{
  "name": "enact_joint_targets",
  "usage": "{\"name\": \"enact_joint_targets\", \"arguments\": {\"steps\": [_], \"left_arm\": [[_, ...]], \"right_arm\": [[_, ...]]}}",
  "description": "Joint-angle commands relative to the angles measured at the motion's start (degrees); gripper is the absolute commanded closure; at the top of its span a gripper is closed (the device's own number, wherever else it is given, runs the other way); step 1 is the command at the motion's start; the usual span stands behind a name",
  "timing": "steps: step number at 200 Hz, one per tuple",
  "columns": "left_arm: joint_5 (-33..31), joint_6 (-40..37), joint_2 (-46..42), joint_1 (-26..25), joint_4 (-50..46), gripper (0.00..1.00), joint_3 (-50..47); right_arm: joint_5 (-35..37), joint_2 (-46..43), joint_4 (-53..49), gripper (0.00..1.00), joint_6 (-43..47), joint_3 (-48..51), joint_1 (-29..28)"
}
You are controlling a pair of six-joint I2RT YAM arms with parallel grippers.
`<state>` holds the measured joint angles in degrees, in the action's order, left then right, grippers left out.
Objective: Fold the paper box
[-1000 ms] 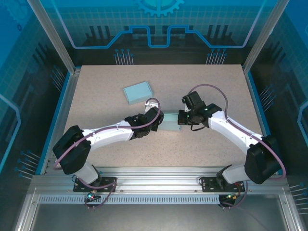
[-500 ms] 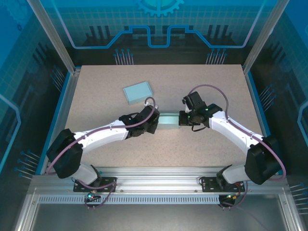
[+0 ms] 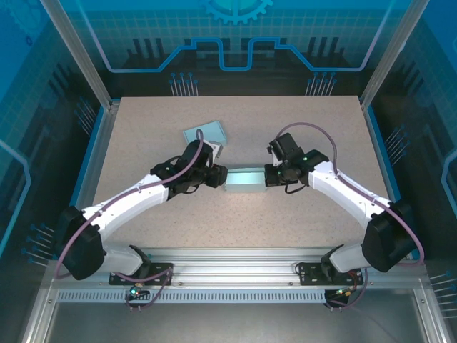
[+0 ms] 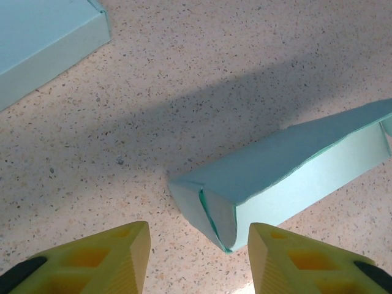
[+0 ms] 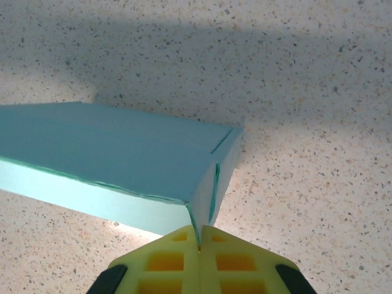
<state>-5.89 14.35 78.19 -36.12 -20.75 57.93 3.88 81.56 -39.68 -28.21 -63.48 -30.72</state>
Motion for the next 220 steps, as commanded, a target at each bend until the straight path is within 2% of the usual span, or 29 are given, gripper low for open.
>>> {"name": "enact_joint_targets", "arguments": {"steps": [1, 34, 51, 68, 75, 94, 119, 144, 170, 196, 220], "left_arm": [[3.7, -3.9, 2.1, 1.0, -1.1, 0.55, 0.4], [8.1, -2.8, 4.7, 1.1, -0.2, 0.65, 1.5], [8.1, -2.1, 5.5, 1.1, 0.1, 0.78, 1.6], [7.8, -1.7, 5.8, 1.0, 0.0, 0.88, 1.6], [7.5, -1.5, 5.8, 1.1, 0.0, 0.91, 1.6], [6.3, -1.5, 5.8, 1.1, -0.7, 0.93, 1.8], [6.2, -1.9, 5.0, 1.0, -2.4, 0.92, 2.7], [6.7, -2.2, 2.9, 1.1, -4.8, 0.79, 3.3], [5.0, -3.6, 0.1, 1.1, -8.3, 0.71, 4.3], [-1.1, -7.7, -1.1, 1.5, -10.1, 0.69, 5.7], [-1.3, -11.7, 0.8, 2.8, -9.5, 0.68, 7.1]], "right_arm": [[1.0, 2.1, -2.4, 0.96, 1.3, -2.8, -0.9], [1.9, 3.4, -3.9, 0.95, 1.1, -4.4, -1.8], [2.1, 3.4, -4.6, 0.93, 1.0, -5.1, -2.2], [2.4, 3.2, -5.5, 0.86, 1.0, -5.9, -2.6], [2.4, 3.0, -5.6, 0.8, 1.0, -6.2, -2.6], [2.5, 2.6, -6.0, 0.71, 1.0, -6.5, -2.6], [2.9, 2.1, -6.5, 0.68, 1.2, -7.0, -2.6], [2.9, 1.4, -7.1, 0.67, 1.1, -7.3, -2.7], [2.8, -0.6, -7.4, 0.64, 0.5, -7.3, -3.5], [4.5, -2.2, -8.2, 0.64, -0.2, -7.4, -4.5], [6.4, -2.0, -8.6, 0.65, -1.5, -7.0, -5.3]]}}
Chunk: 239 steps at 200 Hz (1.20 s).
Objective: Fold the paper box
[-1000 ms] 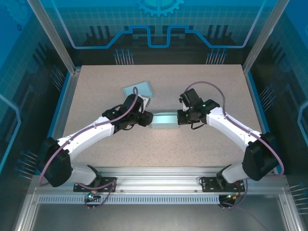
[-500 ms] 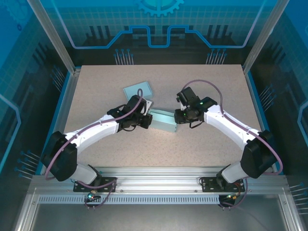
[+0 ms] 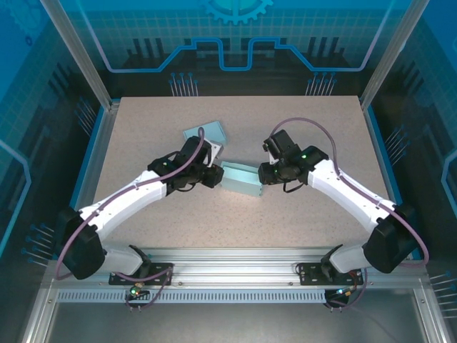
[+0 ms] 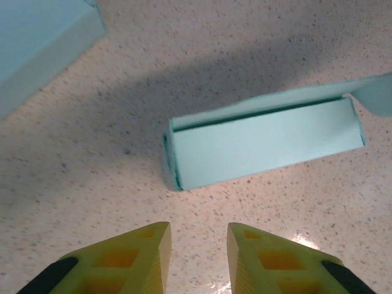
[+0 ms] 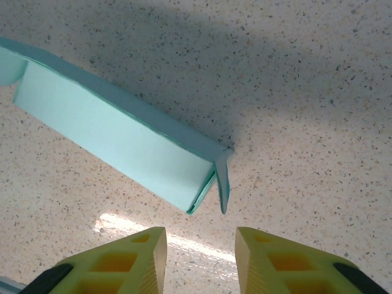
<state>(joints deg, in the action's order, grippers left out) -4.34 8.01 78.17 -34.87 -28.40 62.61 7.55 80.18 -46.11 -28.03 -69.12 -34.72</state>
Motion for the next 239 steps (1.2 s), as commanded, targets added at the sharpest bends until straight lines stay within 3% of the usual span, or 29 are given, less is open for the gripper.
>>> {"name": "enact_joint_targets", "arguments": {"steps": [1, 69, 152, 200, 239], "left_arm": [[-2.9, -5.5, 0.9, 1.7, -1.8, 0.68, 2.4], [-0.4, -9.2, 8.0, 2.4, 2.4, 0.66, 4.5], [-3.1, -9.4, 11.6, 2.5, 3.5, 0.67, 5.7], [-2.6, -8.8, 13.6, 2.8, 4.1, 0.77, 5.9], [-2.3, -8.5, 14.1, 2.8, 4.3, 0.93, 6.1]], "right_arm": [[2.9, -0.6, -2.1, 0.65, -1.7, -1.3, -1.5], [6.0, 3.3, -0.9, 0.67, -2.7, -1.3, -4.0], [9.8, 6.8, -1.5, 0.72, -2.3, -2.9, -4.1], [9.3, 7.9, -0.9, 0.82, -2.5, -3.2, -4.2], [7.3, 7.7, 0.5, 0.88, -3.1, -3.4, -4.3]]}}
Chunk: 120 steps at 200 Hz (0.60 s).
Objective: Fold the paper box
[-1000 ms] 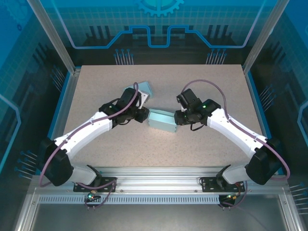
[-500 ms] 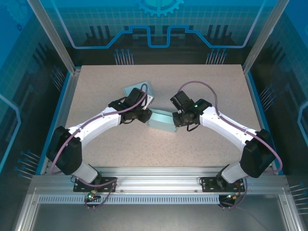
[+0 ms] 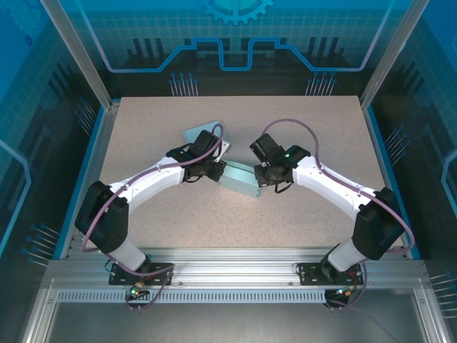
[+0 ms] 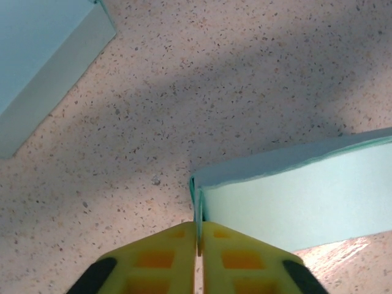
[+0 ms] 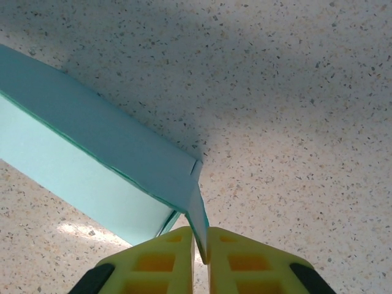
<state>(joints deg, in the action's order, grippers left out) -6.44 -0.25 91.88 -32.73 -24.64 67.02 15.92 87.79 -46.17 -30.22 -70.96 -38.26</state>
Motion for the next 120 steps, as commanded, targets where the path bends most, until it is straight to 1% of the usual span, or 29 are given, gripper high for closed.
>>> {"name": "enact_joint_targets", "arguments": {"steps": [1, 24, 61, 120], "left_arm": [[-0.2, -0.2, 0.4, 0.7, 0.5, 0.93, 1.7], [-0.2, -0.3, 0.4, 0.7, 0.7, 1.0, 1.6], [1.4, -0.2, 0.1, 0.7, 0.9, 1.0, 1.0], [6.4, 3.3, -2.4, 0.4, 2.3, 1.0, -2.3]], "right_arm": [[-1.2, 0.1, 0.5, 0.88, -0.9, -1.6, -0.7], [-1.7, 0.1, 0.9, 0.89, -1.3, -1.8, -0.7], [-2.7, 0.2, 1.5, 0.9, -2.4, -2.3, -0.7], [-6.1, 0.6, 7.2, 0.9, -6.4, -1.2, -0.3]]}}
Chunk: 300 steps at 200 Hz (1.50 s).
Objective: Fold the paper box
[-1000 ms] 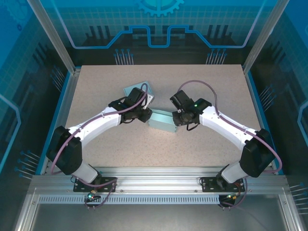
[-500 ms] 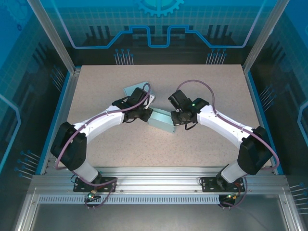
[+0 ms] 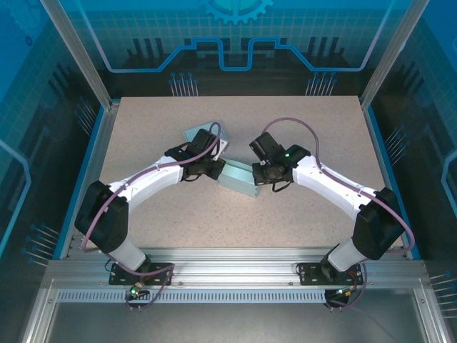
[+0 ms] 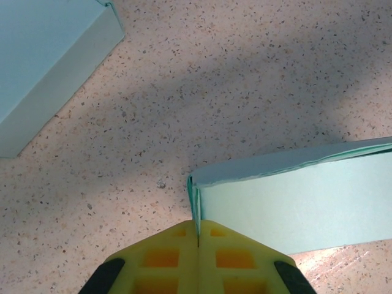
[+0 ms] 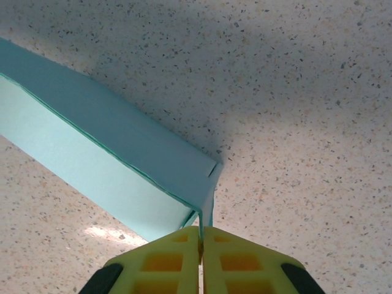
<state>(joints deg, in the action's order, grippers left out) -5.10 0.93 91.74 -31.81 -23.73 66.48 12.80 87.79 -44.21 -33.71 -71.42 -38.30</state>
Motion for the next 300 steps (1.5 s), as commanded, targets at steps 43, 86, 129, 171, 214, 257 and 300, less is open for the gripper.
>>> {"name": "enact_joint_targets", "arguments": {"steps": [43, 86, 129, 171, 214, 257, 300], "left_arm": [[4.8, 3.7, -3.3, -1.7, 0.6, 1.0, -4.0], [3.2, 5.9, -3.7, -2.9, -1.1, 1.0, -3.9], [1.9, 6.7, -3.8, -3.9, -2.7, 1.0, -3.1], [1.1, 7.3, -3.6, -4.0, -2.7, 1.0, -3.9], [-0.4, 7.5, -3.6, -4.0, -2.4, 1.0, -4.9], [-0.9, 7.9, -2.7, -4.0, -1.7, 1.0, -6.0], [-0.3, 8.4, -3.1, -3.9, 1.0, 1.0, -9.0]], "right_arm": [[-4.0, 0.4, 9.5, 0.89, -6.0, 1.3, 0.0], [-3.3, -0.3, 11.7, 0.9, -6.3, 3.6, -0.1], [-3.9, -0.8, 12.2, 0.9, -5.7, 5.0, -0.1], [-4.3, -1.3, 12.5, 0.91, -5.3, 6.5, -0.1], [-4.2, -1.4, 12.7, 0.93, -4.8, 8.3, -0.1], [-3.8, -1.6, 12.7, 0.94, -4.1, 9.4, -0.2], [-2.3, -1.3, 13.7, 0.96, -2.4, 11.9, -0.5]]}}
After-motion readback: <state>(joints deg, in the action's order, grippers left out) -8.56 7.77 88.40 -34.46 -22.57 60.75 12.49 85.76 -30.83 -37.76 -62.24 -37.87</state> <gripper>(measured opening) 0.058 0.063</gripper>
